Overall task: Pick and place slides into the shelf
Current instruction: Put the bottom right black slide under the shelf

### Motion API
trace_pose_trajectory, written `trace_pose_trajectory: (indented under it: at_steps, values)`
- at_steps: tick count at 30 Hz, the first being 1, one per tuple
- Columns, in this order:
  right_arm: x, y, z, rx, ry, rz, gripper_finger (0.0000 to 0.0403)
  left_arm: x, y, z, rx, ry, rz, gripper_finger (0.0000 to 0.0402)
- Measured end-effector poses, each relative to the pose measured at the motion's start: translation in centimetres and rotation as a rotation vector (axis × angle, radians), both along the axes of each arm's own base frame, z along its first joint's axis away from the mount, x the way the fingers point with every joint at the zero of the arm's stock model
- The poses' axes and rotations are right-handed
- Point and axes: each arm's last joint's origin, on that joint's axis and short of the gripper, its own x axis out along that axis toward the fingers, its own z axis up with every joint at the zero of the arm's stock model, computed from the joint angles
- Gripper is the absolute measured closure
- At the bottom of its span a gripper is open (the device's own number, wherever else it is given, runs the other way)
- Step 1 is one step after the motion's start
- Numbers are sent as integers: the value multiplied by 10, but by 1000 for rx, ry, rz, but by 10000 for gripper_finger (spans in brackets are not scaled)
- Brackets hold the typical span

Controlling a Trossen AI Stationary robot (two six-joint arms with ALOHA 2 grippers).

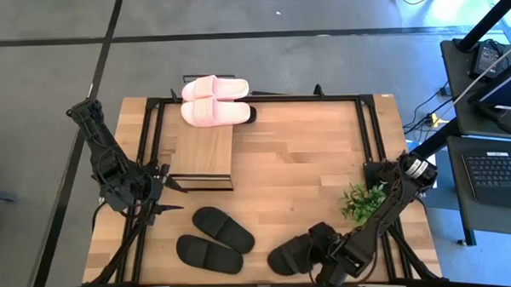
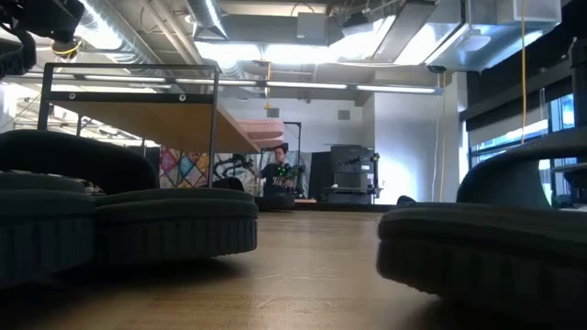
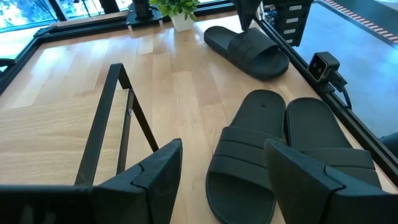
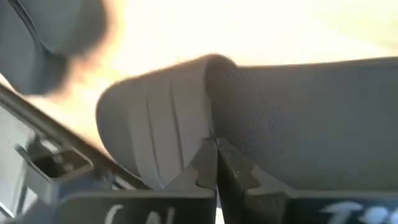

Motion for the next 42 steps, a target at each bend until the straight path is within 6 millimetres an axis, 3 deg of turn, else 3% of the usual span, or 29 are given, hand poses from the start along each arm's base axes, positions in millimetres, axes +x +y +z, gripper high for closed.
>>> trace_pose_trajectory:
  at_steps: [10,20,24,34,42]
  values:
    - [15,-20,0,-64,-14,-65,399,0,0,0,0,0,0,185]
    - [17,-20,2,-42,28,-16,358,0,0,0,0,0,1,185]
    - [19,-17,9,-20,41,11,319,0,0,0,0,0,0,185]
    - [21,-15,22,-70,54,118,166,0,0,0,0,0,1,185]
    - [16,-18,9,-60,114,111,143,0,0,0,0,0,0,185]
